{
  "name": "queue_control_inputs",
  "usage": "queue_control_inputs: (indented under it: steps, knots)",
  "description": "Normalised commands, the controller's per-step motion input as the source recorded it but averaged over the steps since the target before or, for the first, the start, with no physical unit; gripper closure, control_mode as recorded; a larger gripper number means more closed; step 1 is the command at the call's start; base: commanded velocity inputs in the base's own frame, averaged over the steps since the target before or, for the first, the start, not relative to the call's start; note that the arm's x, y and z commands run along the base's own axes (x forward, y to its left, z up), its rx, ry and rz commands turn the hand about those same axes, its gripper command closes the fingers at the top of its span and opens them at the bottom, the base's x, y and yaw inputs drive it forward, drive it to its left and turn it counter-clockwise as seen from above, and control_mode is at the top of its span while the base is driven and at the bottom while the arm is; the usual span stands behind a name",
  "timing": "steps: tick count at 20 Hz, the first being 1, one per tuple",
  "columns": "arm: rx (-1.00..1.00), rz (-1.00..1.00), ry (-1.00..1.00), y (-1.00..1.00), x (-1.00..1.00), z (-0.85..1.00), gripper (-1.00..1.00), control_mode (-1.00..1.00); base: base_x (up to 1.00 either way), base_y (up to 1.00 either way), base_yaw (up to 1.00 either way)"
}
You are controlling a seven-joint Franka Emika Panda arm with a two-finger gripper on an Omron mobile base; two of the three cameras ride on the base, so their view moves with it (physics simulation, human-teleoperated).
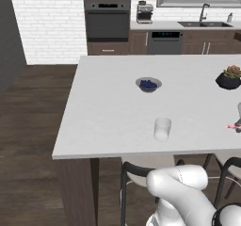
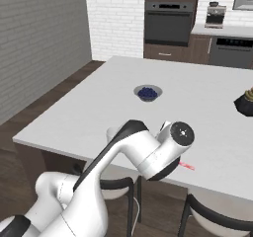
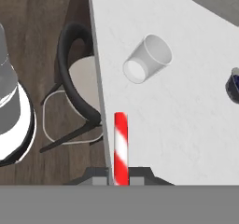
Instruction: Take a straw from the drawer in front and place it inside the glass cup on the dining counter.
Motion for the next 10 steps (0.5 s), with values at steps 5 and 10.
queue_control_inputs:
  steps: [5, 10]
  knots:
    - [0.05, 0.27, 0.01, 0.2, 0.55, -0.09, 1.0, -1.0, 0.0, 0.0, 0.0]
    - [0.13, 0.22, 0.0, 0.52, 0.42, 0.0, 1.0, -1.0, 0.0, 0.0, 0.0]
